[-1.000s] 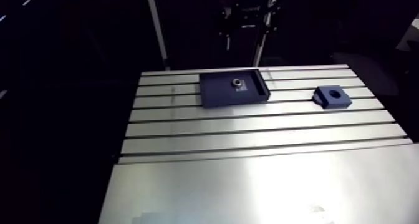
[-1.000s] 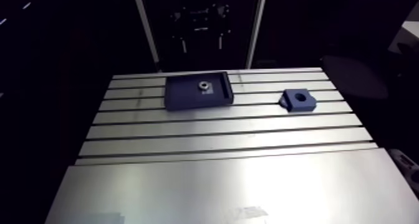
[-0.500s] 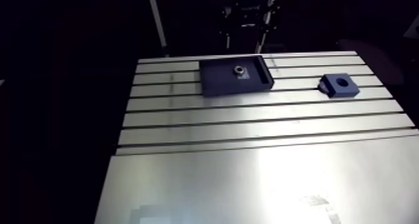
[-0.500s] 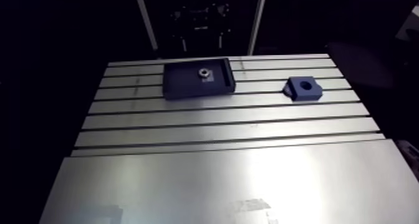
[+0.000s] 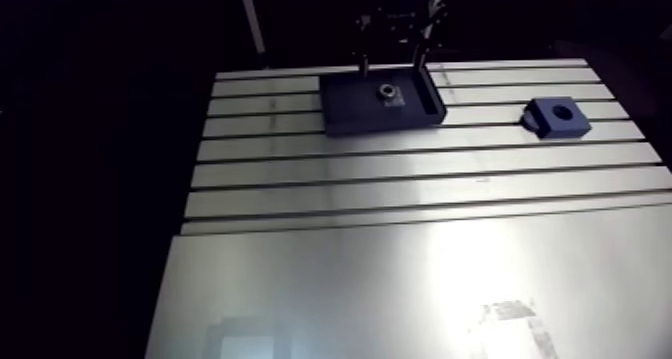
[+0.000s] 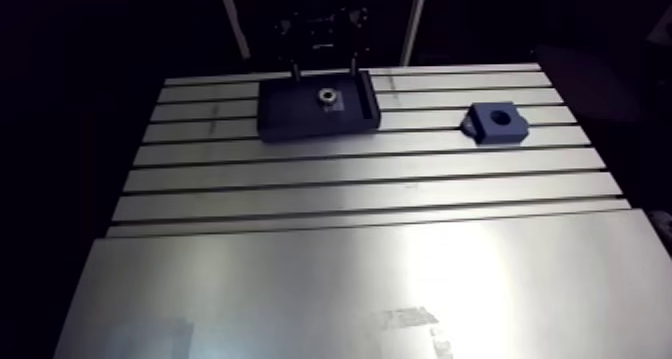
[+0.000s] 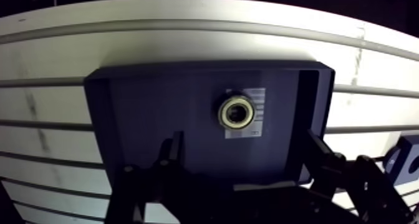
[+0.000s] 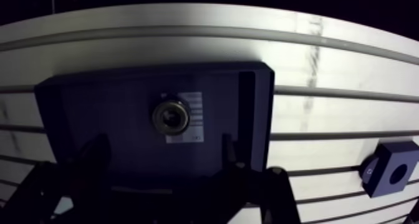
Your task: Pick up the bearing and press it into the housing until flush.
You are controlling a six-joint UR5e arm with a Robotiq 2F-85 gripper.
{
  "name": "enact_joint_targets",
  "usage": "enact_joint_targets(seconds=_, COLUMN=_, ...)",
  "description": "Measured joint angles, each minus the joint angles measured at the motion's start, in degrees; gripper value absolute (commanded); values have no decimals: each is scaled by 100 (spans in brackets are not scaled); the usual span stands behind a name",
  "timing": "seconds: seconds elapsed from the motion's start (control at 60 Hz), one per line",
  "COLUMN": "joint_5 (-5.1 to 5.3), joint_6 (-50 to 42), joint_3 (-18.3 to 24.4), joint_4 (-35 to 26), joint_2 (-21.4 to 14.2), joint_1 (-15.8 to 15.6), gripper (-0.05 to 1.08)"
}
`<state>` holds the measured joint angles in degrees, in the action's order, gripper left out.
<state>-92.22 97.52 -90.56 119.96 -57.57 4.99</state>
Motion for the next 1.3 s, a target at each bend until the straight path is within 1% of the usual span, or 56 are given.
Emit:
enact_joint_targets(seconds=0.05, joint_5=0, joint_6=0, joint_3=-9, joint_4=21, joint_2=23, joint_1=-1, gripper=13)
enact_joint_targets(seconds=0.167, joint_5=-1, joint_6=0, joint_3=-25, joint_4=61, joint_2=81, joint_1=-4, gripper=15)
enact_joint_targets(seconds=0.217, joint_5=-1, joint_6=0, joint_3=-28, joint_4=78, joint_2=106, joint_1=-4, gripper=18)
enact_joint_targets(seconds=0.35, joint_5=-1, joint_6=0, joint_3=-32, joint_4=121, joint_2=159, joint_1=-2, gripper=21)
enact_joint_targets(seconds=0.45, joint_5=-3, joint_6=0, joint_3=-33, joint_4=142, joint_2=176, joint_1=2, gripper=25)
enact_joint_targets(seconds=0.567, joint_5=-6, joint_6=0, joint_3=-31, joint_4=155, joint_2=199, joint_1=7, gripper=26)
enact_joint_targets(seconds=1.017, joint_5=-10, joint_6=8, joint_3=-21, joint_4=172, joint_2=265, joint_1=33, gripper=33)
enact_joint_targets(seconds=1.1, joint_5=-10, joint_6=9, joint_3=-21, joint_4=171, joint_2=267, joint_1=34, gripper=37)
enact_joint_targets(seconds=1.3, joint_5=-10, joint_6=5, joint_3=-24, joint_4=171, joint_2=270, joint_1=26, gripper=40)
